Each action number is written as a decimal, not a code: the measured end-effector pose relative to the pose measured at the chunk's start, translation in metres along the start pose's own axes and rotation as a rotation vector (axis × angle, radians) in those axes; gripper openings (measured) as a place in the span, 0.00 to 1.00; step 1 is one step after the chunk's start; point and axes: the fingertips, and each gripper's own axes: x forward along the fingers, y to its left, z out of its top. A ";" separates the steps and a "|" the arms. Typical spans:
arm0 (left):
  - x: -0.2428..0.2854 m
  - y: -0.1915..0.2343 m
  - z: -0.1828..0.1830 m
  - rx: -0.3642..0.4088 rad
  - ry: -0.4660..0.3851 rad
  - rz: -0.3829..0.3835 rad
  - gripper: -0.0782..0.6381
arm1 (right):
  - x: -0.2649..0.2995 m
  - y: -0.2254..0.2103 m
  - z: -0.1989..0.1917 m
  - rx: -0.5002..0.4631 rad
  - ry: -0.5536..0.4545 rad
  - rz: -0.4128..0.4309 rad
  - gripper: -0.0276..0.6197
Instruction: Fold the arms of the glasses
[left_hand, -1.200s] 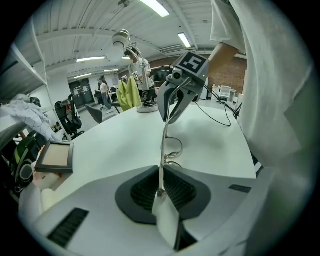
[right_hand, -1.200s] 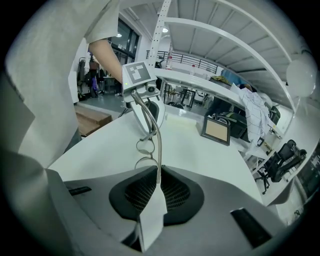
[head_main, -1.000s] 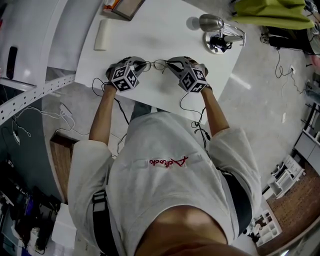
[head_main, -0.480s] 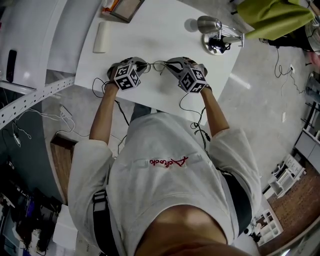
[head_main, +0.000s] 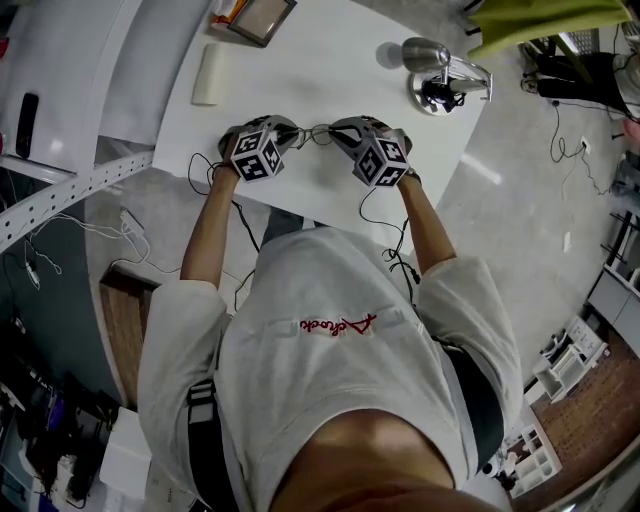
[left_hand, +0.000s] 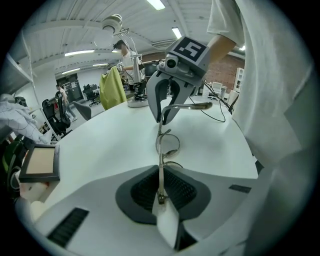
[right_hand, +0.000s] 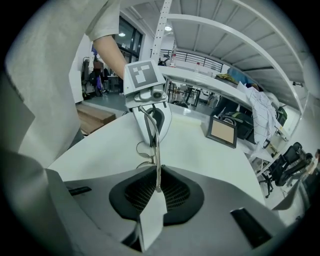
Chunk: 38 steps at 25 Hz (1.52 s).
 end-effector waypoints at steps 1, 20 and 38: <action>-0.001 0.000 0.000 0.004 -0.007 0.006 0.18 | 0.001 0.000 0.000 -0.001 0.004 0.000 0.11; -0.059 0.011 -0.013 -0.214 -0.218 0.198 0.19 | 0.030 0.004 0.009 -0.066 0.076 0.032 0.11; -0.097 0.008 -0.038 -0.285 -0.245 0.309 0.19 | 0.047 0.009 0.009 -0.048 0.131 0.018 0.11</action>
